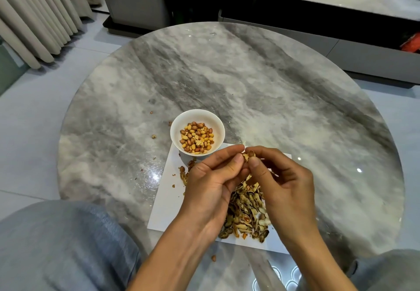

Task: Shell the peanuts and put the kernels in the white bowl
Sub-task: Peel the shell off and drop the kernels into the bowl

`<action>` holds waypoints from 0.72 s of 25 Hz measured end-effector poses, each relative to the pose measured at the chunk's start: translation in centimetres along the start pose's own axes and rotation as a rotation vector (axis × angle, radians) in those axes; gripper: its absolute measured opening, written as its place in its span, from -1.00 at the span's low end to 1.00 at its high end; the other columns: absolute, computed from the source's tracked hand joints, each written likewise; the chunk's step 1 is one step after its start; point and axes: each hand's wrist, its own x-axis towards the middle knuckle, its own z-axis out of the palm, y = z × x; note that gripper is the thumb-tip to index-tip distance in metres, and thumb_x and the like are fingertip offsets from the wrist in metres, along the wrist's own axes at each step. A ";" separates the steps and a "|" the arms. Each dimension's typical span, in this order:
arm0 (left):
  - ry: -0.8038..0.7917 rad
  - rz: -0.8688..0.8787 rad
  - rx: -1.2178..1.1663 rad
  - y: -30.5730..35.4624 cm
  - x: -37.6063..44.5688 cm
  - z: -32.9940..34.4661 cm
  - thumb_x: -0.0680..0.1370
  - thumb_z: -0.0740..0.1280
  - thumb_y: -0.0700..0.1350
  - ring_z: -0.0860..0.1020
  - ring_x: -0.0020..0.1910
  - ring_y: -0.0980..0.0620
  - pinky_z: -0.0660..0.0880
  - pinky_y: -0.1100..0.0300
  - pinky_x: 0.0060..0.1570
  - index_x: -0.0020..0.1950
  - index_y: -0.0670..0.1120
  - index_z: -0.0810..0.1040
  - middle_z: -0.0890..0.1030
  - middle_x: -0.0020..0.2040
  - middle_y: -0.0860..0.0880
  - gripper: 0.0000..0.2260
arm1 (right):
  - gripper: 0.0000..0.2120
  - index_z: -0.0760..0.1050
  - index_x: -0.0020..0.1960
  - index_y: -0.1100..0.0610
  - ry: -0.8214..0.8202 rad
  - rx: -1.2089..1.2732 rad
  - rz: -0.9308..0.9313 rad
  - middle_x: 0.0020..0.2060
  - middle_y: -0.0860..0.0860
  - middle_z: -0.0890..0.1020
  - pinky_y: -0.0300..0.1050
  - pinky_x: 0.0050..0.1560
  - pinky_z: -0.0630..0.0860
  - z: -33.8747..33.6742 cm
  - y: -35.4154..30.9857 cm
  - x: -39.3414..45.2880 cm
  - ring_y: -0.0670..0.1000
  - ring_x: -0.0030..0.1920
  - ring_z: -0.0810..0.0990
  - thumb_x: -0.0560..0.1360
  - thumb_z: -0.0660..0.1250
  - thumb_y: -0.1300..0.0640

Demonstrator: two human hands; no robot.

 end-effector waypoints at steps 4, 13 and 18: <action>0.029 -0.044 -0.020 0.0 0.1 -0.1 0.37 0.37 -0.31 0.63 -0.26 0.07 0.61 0.31 -0.19 -0.11 -0.20 0.73 0.66 -0.19 -0.15 -0.82 | -0.78 0.68 -0.11 0.25 0.001 0.565 0.528 -0.19 0.18 0.68 -0.15 -0.34 0.57 0.1 -0.1 0.5 0.06 -0.28 0.61 0.49 0.26 0.39; 0.077 -0.051 -0.021 0.1 0.1 -0.2 0.36 0.39 -0.33 0.71 -0.04 -0.07 0.64 0.26 -0.06 -0.02 -0.28 0.67 0.70 0.00 -0.25 -0.78 | -0.83 0.69 -0.05 0.01 -0.045 -0.027 0.103 -0.37 -0.04 0.54 -0.25 -0.37 0.33 -0.1 0.3 0.4 -0.08 -0.40 0.32 0.50 0.44 0.27; 0.070 0.011 0.124 0.1 0.0 -0.2 0.35 0.42 -0.34 0.70 -0.09 0.00 0.60 0.31 -0.12 -0.09 -0.20 0.73 0.72 -0.05 -0.20 -0.82 | -0.90 0.71 -0.17 0.02 -0.013 0.029 0.147 -0.39 -0.13 0.64 -0.32 -0.36 0.38 -0.6 -0.1 0.7 -0.13 -0.43 0.43 0.45 0.51 0.21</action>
